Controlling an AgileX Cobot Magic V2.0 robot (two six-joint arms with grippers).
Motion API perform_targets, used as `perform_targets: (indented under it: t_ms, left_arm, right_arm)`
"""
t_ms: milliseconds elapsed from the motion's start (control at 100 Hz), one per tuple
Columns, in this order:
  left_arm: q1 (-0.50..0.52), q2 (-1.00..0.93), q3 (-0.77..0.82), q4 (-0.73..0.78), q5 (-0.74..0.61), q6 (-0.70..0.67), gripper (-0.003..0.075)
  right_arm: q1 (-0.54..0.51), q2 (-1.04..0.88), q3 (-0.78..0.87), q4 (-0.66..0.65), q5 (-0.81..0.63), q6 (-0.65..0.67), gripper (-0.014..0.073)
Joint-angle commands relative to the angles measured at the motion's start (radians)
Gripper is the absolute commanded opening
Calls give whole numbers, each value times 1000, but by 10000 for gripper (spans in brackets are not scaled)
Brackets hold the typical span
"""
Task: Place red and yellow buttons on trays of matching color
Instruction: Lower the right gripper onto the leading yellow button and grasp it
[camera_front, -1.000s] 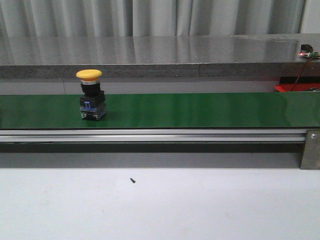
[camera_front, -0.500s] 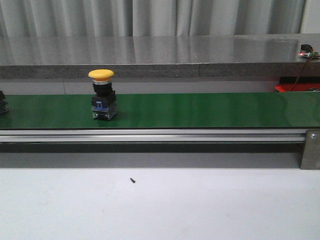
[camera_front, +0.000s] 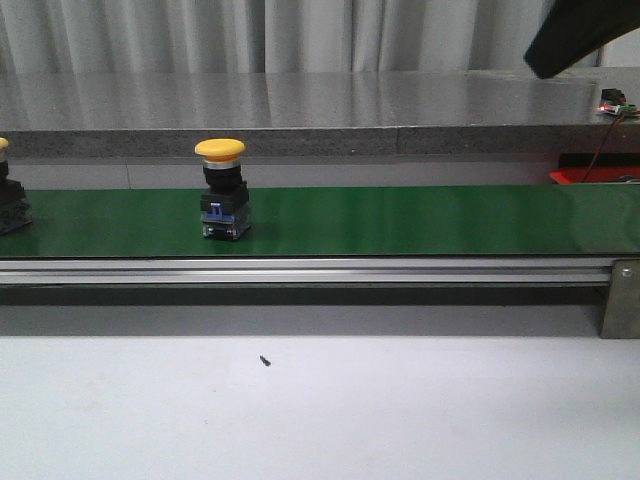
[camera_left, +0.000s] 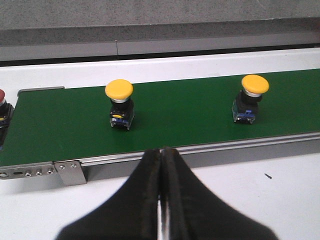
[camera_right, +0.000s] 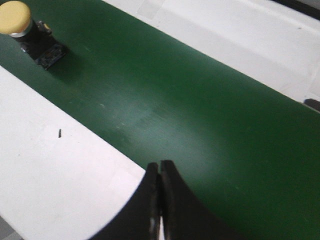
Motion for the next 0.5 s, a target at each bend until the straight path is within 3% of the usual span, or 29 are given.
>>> perform_targets:
  t_ms: [0, 80, 260, 340, 490]
  left_arm:
    - [-7, 4, -25, -26, -71, -3, -20]
    - [-7, 4, -25, -26, -71, -3, -20]
    - [-7, 4, -25, -26, -71, -3, -20]
    - [-7, 4, -25, -26, -71, -3, -20]
    - [-7, 4, -25, -26, -71, -3, -20]
  right_arm:
    - [26, 23, -83, 17, 17, -6, 3]
    - [51, 66, -124, 16, 41, -6, 125]
    - [105, 154, -198, 15, 55, -6, 495]
    - [124, 182, -225, 9, 55, -7, 555]
    - [178, 251, -300, -3, 72, -7, 563]
